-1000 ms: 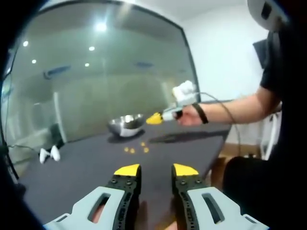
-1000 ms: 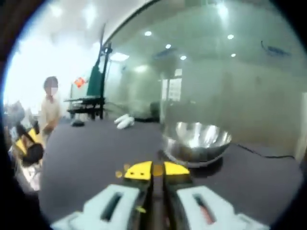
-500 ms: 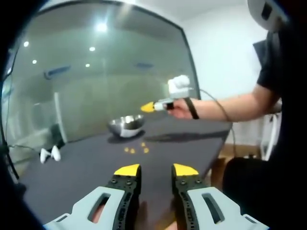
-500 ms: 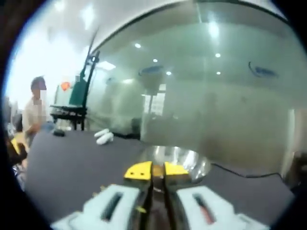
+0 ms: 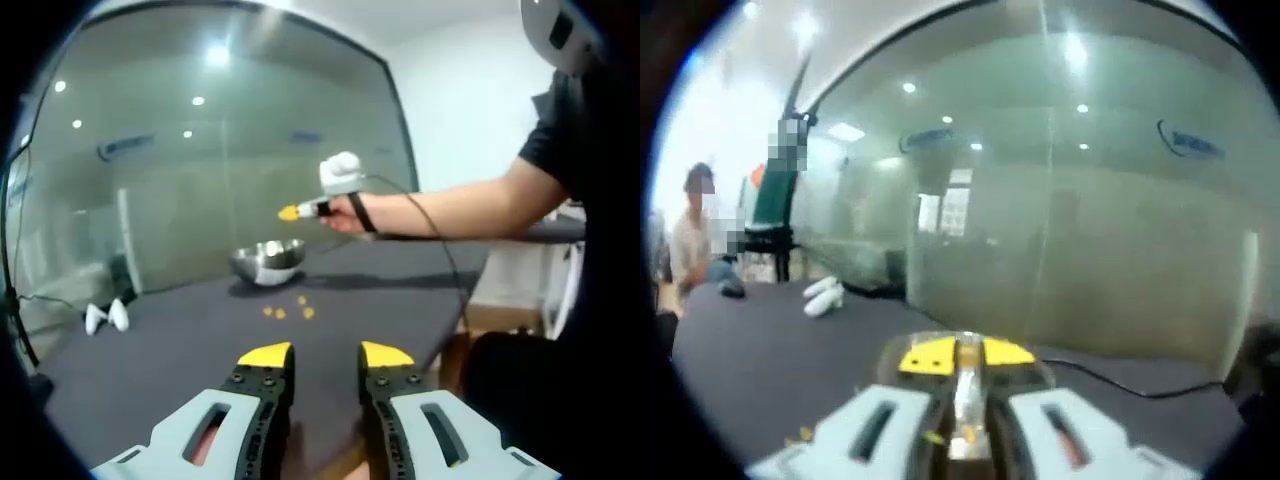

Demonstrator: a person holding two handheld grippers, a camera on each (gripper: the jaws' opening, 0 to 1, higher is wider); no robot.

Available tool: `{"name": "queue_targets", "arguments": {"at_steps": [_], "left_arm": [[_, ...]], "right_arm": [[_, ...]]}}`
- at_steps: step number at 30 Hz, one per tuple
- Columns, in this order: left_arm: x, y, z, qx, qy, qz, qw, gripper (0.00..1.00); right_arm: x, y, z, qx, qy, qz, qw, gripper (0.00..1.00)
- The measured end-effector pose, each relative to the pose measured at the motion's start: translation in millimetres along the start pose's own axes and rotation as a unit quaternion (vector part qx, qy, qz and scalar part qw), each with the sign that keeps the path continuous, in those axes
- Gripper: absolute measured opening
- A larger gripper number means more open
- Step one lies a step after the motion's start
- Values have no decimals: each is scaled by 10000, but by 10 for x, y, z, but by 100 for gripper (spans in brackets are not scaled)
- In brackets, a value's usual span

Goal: Pick up the QQ candy scattered on the table and place it into the stainless steel bowl on the table

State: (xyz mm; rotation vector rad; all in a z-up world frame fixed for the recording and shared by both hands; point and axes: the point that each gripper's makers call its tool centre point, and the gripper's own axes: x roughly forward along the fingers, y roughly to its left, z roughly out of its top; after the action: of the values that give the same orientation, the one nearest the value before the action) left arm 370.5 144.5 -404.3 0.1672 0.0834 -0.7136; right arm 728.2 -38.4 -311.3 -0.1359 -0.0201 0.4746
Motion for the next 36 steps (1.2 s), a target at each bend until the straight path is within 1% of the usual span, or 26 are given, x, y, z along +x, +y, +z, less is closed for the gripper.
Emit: {"name": "queue_targets", "arguments": {"at_steps": [1, 3, 5, 7, 9, 15, 17, 18, 19, 20, 21, 22, 24, 27, 30, 32, 36], "left_arm": [[1, 4, 3, 0, -4, 2, 10000, 27], [4, 10, 3, 1, 18, -15, 10000, 27], [6, 29, 19, -1, 14, -16, 10000, 27], [8, 42, 61, -75, -77, -8, 9999, 27], [16, 45, 70, -96, -94, 5, 9999, 27], [21, 13, 46, -65, -41, -32, 10000, 27], [15, 21, 30, -68, -22, -15, 10000, 27], [7, 36, 12, -62, 7, 17, 10000, 27], [1, 41, 3, -57, 21, 28, 10000, 27], [-8, 43, -2, -68, 23, 28, 10000, 27], [-13, 41, -3, -79, 21, 22, 10000, 27], [-15, 41, -6, -75, 26, 23, 10000, 27], [-15, 44, -5, -75, 32, 31, 10000, 27], [-7, 32, 23, -64, -14, 6, 10000, 27], [7, 4, 43, -21, -37, -42, 10000, 27], [10, -2, 44, -16, -43, -48, 10000, 27], [10, -14, 38, -25, -50, -56, 10000, 27]], "right_arm": [[13, -8, -10, -80, 15, -20, 10000, 9], [44, -26, -11, -66, 12, -29, 10000, 9], [72, -41, -50, -85, 106, -64, 9999, 9], [73, -55, -64, -31, 120, -84, 9999, 9], [75, -57, -75, 29, 147, -101, 9998, 9], [121, -87, -94, 34, 219, -116, 9997, 9], [128, -78, -95, 67, 200, -77, 9997, 9], [135, -27, -85, 79, 148, 63, 9998, 9], [122, 43, -74, 139, 97, 212, 9996, 10], [118, 74, -57, 250, 31, 278, 9993, 16], [114, 80, -37, 337, -38, 284, 9990, 26], [108, 103, -42, 410, -20, 347, 9986, 27], [70, 130, -56, 293, 27, 355, 9989, 19], [79, 111, -75, 300, 45, 416, 9987, 21], [48, 67, -91, 290, 64, 362, 9989, 20], [44, 30, -86, 400, 48, 359, 9985, 20], [-6, 27, -66, 383, 41, 345, 9987, 19]]}}
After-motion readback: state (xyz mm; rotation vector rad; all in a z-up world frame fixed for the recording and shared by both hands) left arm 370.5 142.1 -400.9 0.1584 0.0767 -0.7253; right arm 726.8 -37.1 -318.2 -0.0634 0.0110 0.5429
